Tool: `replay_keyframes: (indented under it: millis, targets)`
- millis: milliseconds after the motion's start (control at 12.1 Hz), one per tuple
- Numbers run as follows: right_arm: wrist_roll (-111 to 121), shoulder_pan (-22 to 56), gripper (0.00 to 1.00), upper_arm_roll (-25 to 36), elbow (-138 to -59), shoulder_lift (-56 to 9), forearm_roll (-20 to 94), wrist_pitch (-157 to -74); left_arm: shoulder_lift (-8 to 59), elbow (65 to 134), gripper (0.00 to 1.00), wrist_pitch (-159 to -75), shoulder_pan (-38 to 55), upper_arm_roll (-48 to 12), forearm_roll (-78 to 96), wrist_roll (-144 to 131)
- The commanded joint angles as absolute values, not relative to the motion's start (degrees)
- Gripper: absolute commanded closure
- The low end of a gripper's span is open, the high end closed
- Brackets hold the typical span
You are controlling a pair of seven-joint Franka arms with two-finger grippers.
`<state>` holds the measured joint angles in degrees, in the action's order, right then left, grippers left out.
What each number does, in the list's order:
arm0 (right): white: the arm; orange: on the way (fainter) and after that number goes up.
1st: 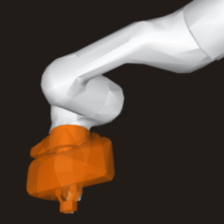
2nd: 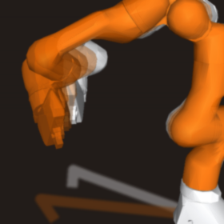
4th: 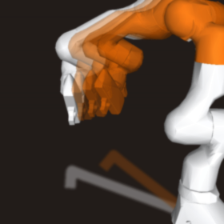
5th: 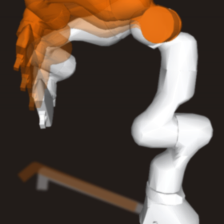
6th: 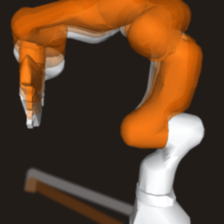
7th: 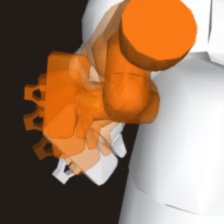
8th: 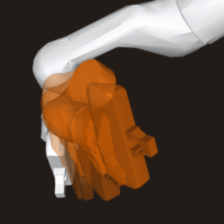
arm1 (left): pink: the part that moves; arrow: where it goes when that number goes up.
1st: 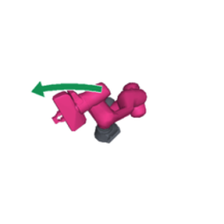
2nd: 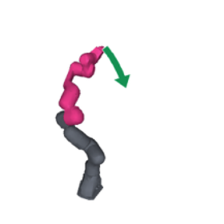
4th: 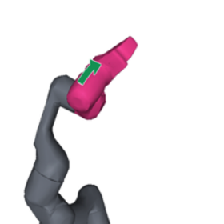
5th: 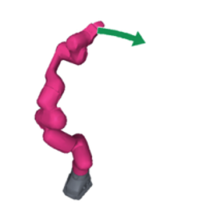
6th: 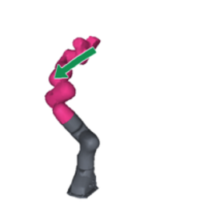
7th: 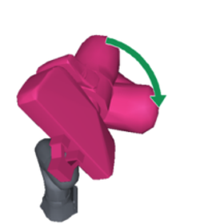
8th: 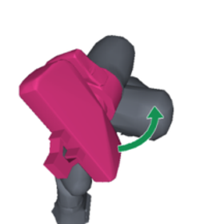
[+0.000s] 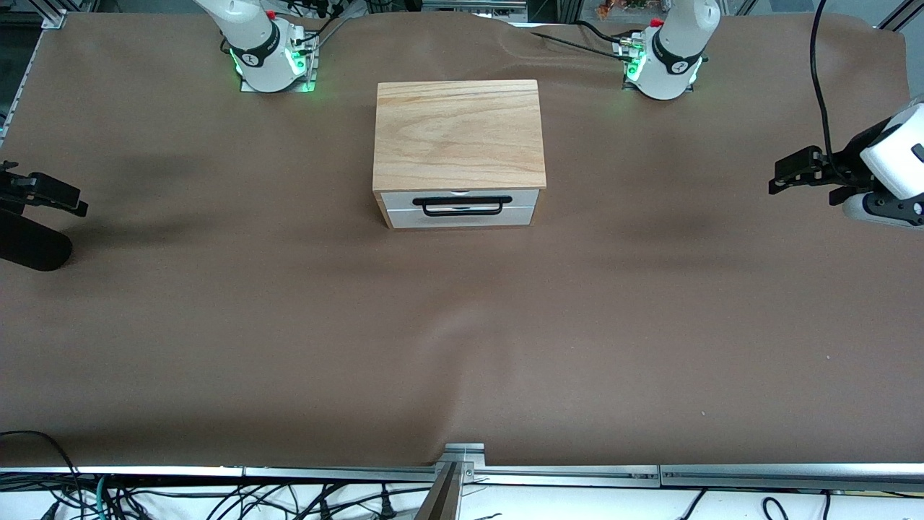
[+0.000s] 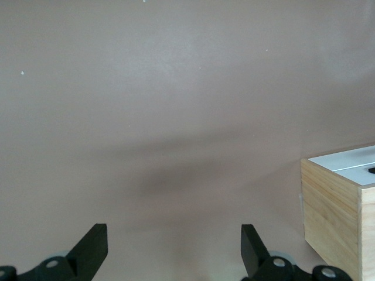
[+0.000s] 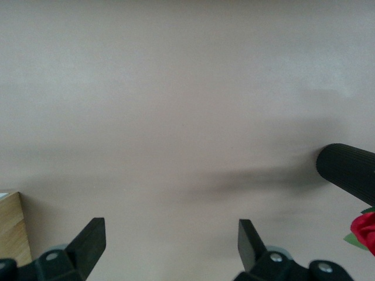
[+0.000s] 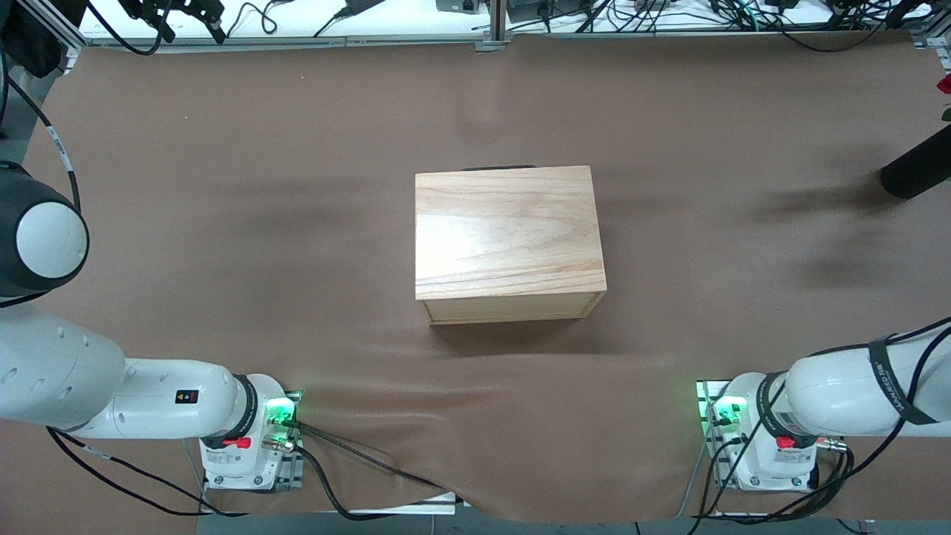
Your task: Pull top drawer with both arms simultaneously
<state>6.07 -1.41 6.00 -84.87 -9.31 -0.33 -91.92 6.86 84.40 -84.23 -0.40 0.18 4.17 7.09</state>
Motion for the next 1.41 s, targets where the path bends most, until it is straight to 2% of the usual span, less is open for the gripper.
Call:
replay_keyframes:
  millis: [0, 331, 496, 744, 1075, 1323]
  targets:
    - [6.0, -2.1, 0.00, 5.4, -84.0, -9.6, -0.7, -91.1, 4.9, 83.8, 0.00, -83.1, -1.9, 0.1, 4.6, 8.4]
    - [6.5, -1.2, 0.00, 4.9, -84.5, -12.4, -0.2, -91.0, 4.0, 83.8, 0.00, -79.3, -2.6, 0.1, 4.6, 8.4]
    - [6.3, -0.1, 0.00, 4.7, -85.1, -12.9, 1.0, -90.9, 2.5, 87.4, 0.00, -79.5, -2.9, 0.0, 4.8, 8.3]
    - [5.8, 0.8, 0.00, 4.7, -85.3, -16.0, 15.2, -90.5, -0.8, 97.4, 0.00, -86.1, -3.5, -0.4, 4.9, 8.3]
    - [6.1, 0.7, 0.00, 4.7, -87.7, -18.7, 35.1, -91.1, -1.1, 107.7, 0.00, -96.6, -4.3, -1.7, 5.0, 8.3]
    - [11.3, 0.7, 0.00, 4.7, -95.9, -19.4, 49.7, -95.3, -1.1, 115.5, 0.00, -105.4, -4.4, -2.7, 5.4, 7.6]
